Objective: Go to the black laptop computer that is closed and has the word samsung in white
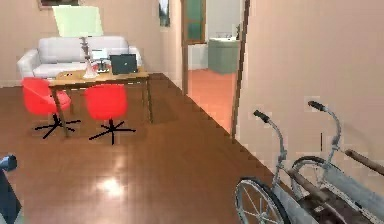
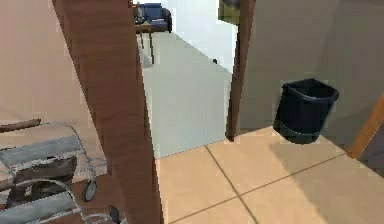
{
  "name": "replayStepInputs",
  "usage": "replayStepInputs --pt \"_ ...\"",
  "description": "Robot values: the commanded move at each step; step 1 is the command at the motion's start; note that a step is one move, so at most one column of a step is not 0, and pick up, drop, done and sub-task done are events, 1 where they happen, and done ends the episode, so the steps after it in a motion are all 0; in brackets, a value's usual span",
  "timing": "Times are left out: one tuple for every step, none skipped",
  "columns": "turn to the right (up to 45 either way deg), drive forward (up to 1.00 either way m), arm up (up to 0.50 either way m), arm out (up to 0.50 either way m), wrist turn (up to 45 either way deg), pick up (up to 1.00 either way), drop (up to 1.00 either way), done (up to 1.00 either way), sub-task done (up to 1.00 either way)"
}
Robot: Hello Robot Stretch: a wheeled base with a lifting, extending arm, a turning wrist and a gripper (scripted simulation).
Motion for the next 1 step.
replayStepInputs --pt "0.0 1.00 0.00 0.00 0.0 0.00 0.00 0.00 0.00"
